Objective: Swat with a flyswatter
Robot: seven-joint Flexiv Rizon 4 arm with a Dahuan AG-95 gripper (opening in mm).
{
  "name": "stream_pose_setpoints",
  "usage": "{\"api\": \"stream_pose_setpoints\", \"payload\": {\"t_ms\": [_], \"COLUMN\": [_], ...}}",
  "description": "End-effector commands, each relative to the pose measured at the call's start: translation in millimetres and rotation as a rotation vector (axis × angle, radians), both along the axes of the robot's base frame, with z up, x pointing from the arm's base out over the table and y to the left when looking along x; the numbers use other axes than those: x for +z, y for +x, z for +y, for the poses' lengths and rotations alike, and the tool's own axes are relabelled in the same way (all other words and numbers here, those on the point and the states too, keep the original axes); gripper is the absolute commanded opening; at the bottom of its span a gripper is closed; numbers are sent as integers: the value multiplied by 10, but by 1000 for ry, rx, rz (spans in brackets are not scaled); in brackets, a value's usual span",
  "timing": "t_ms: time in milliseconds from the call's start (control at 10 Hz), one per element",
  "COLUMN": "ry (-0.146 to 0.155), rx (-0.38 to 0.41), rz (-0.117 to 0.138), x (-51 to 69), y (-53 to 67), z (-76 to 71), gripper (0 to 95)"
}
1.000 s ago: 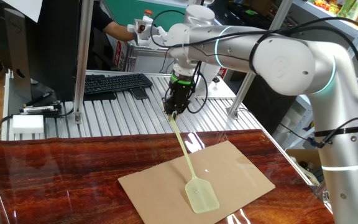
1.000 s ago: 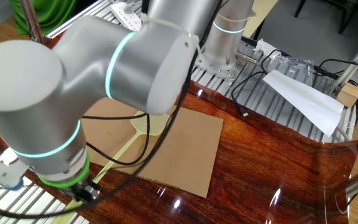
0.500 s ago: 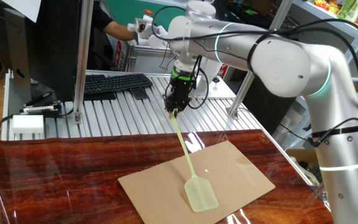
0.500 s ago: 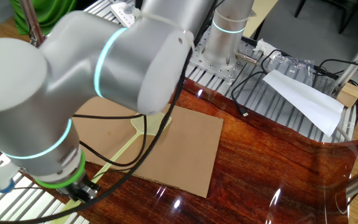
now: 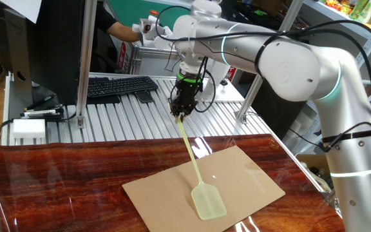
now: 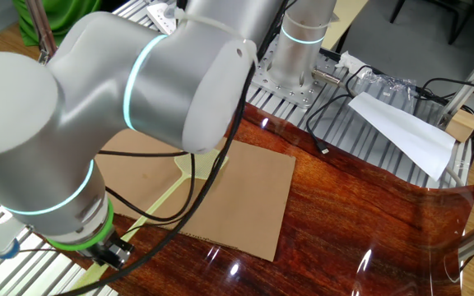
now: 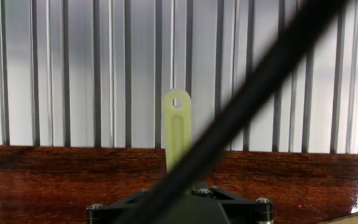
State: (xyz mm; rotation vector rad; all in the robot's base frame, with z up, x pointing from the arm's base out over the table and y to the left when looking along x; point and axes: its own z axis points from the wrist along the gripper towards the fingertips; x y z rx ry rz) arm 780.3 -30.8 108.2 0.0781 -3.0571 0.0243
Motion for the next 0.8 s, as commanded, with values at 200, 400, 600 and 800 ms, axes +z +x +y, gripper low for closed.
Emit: {"api": "stream_pose_setpoints", "payload": {"t_ms": [200,400,600,800], "ry": [23,21,15,5], "rx": [-11,-18,-24,-23], "rz": [-43,-91,-90,-85], "x": [68,131,236,333], "y": [-30,-28,4,36], "z": [12,33,46,73], "gripper": [0,0,0,0]}}
